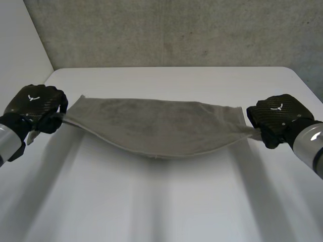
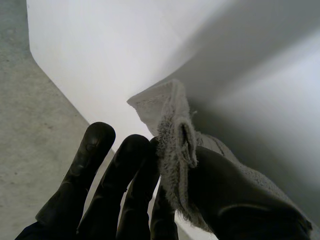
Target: Fold the towel.
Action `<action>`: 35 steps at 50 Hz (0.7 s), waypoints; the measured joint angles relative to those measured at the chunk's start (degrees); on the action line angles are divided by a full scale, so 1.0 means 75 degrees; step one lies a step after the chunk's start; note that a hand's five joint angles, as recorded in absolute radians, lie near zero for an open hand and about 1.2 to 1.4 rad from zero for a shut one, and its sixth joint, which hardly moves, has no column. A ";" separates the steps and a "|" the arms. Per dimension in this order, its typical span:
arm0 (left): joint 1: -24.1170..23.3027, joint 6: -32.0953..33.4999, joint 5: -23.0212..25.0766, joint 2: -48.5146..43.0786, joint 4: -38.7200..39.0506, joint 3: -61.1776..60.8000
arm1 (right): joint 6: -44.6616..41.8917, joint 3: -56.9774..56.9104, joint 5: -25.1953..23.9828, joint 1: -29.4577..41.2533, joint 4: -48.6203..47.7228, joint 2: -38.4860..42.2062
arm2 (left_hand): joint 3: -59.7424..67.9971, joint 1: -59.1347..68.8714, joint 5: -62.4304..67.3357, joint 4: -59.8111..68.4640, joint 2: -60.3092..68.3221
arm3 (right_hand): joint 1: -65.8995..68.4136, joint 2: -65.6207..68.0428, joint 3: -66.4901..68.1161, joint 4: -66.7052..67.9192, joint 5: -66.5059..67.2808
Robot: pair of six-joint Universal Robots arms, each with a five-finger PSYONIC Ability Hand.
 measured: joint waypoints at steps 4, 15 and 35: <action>0.0063 -0.0190 0.0062 0.0622 -0.0414 -0.0166 | -0.0339 -0.0129 -0.0171 -0.0125 0.0651 -0.0299 | 0.0002 0.0007 0.0003 0.0001 0.0003 | 0.0000 0.0000 0.0000 0.0001 0.0000; 0.0312 -0.0326 0.0368 0.1145 -0.0671 -0.0281 | -0.0885 -0.0932 -0.0556 -0.0315 0.1488 -0.0225 | 0.0009 0.0009 0.0038 0.0030 0.0005 | 0.0000 0.0000 0.0000 0.0001 0.0000; -0.0403 -0.0308 0.0074 -0.4000 -0.0173 0.3052 | -0.0690 -0.4447 0.0878 0.0543 0.0627 0.4034 | 0.0035 0.0012 0.0103 0.0033 0.0045 | 0.0000 0.0001 0.0000 0.0001 0.0000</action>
